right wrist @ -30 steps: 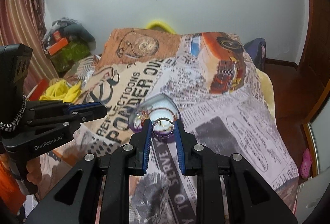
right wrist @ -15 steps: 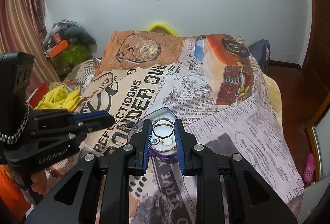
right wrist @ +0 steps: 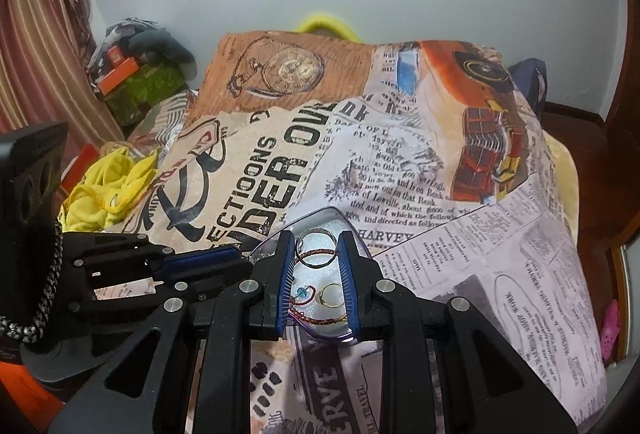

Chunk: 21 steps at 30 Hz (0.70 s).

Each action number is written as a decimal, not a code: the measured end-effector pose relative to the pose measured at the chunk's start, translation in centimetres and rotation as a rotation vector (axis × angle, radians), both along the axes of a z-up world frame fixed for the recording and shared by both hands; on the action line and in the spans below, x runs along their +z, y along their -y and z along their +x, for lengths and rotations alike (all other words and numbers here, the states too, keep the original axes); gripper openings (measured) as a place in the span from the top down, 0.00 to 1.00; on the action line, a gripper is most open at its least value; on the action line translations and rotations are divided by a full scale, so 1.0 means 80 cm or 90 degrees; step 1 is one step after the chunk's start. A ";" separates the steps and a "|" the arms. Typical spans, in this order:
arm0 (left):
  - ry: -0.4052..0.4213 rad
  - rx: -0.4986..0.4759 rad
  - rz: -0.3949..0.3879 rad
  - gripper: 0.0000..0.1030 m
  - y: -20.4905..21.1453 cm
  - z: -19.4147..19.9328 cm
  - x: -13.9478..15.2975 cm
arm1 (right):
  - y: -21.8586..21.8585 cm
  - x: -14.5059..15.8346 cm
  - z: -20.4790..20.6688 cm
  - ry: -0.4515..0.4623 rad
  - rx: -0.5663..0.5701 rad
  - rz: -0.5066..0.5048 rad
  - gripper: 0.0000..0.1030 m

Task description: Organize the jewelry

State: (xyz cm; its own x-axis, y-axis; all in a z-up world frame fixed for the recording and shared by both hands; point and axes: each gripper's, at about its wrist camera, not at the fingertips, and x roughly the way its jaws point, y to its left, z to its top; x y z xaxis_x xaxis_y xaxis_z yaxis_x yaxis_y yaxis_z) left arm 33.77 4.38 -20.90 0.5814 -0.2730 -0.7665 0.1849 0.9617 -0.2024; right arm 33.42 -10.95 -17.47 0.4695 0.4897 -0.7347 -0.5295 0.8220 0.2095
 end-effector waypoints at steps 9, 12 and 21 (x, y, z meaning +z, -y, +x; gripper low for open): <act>-0.013 0.004 -0.010 0.92 -0.004 0.004 -0.010 | -0.007 -0.012 0.007 -0.017 0.007 -0.007 0.80; -0.010 0.009 -0.013 0.92 -0.005 0.003 -0.010 | -0.009 -0.013 0.007 -0.022 0.006 -0.008 0.80; 0.010 0.018 0.003 0.92 -0.004 -0.006 -0.003 | -0.006 -0.014 0.010 -0.056 0.001 -0.001 0.75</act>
State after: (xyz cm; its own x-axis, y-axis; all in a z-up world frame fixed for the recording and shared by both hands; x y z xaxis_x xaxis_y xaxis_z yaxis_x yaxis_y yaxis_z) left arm 33.28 4.66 -21.10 0.6005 -0.2531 -0.7585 0.1613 0.9674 -0.1951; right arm 34.25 -10.49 -18.62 0.4020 0.4894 -0.7739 -0.5104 0.8215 0.2544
